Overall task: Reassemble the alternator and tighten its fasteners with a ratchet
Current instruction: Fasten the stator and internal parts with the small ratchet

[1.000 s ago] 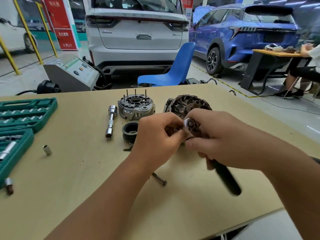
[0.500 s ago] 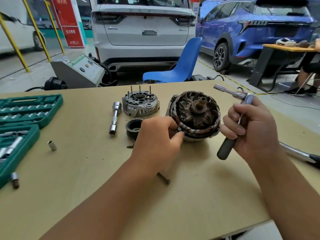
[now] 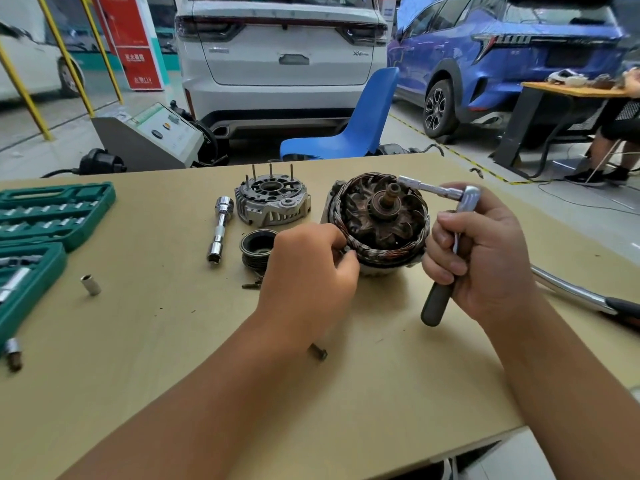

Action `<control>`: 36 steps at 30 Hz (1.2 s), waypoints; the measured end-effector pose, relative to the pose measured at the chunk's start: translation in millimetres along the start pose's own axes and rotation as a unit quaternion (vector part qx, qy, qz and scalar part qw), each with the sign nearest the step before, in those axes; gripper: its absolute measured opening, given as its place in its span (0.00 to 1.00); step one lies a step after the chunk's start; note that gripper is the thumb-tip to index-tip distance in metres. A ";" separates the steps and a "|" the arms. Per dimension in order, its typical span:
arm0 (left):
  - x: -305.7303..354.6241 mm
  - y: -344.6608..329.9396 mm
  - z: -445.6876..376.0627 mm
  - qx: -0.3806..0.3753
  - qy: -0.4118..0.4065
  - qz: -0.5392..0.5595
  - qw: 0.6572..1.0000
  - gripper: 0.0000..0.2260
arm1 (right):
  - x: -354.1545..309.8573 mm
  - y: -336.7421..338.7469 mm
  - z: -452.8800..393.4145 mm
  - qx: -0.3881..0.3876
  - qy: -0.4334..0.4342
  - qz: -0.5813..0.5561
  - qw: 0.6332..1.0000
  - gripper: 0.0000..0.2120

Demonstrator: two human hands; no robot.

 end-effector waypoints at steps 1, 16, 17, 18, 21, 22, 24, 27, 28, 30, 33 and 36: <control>0.2 0.5 -0.2 0.000 -0.003 0.002 1.000 0.03 | 0.7 -0.3 0.3 -0.002 -0.001 0.003 1.000 0.16; -8.7 1.1 1.4 -0.024 0.048 0.064 0.996 0.03 | -26.3 -21.4 21.2 0.000 0.130 0.212 0.969 0.04; -10.4 0.2 1.2 -0.026 0.054 0.072 0.996 0.04 | -33.9 -28.3 25.9 -0.006 0.174 0.268 0.948 0.04; -11.9 -0.7 0.8 -0.029 0.058 0.079 0.995 0.04 | -39.8 -35.3 29.9 -0.017 0.209 0.317 0.925 0.03; -15.4 -0.4 -0.6 -0.034 0.067 0.103 0.992 0.05 | -42.9 -53.3 32.0 -0.064 0.242 0.461 0.851 0.06; -15.8 0.1 -0.8 -0.037 0.068 0.110 0.991 0.04 | -39.2 -57.2 29.3 -0.079 0.238 0.514 0.820 0.08; -15.7 0.4 -0.7 -0.042 0.068 0.118 0.990 0.04 | -30.9 -61.6 22.4 -0.096 0.203 0.581 0.783 0.11; -15.4 0.5 -0.2 -0.038 0.076 0.122 0.989 0.03 | -24.5 -64.7 14.3 -0.106 0.174 0.645 0.737 0.12; -15.7 -0.3 -0.1 -0.040 0.080 0.123 0.988 0.03 | -24.0 -65.7 12.7 -0.107 0.172 0.656 0.727 0.12; -17.2 -2.0 -0.3 -0.047 0.085 0.126 0.987 0.03 | -24.1 -69.2 12.6 -0.106 0.170 0.669 0.716 0.12; -19.3 -2.9 -0.9 -0.046 0.082 0.122 0.988 0.03 | -24.1 -78.6 16.3 -0.113 0.180 0.697 0.685 0.13; -19.0 -3.7 -0.5 -0.046 0.073 0.113 0.990 0.02 | -26.7 -91.9 17.9 -0.138 0.179 0.726 0.649 0.14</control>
Point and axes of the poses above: each hand's wrist, its own z-axis away from the middle knuckle, its own y-axis out of the back of the hand, x = y × z, the point moved 5 cm from there along -z, towards the middle knuckle, and after that the axes turned 8 degrees about x, right-handed, at the moved point
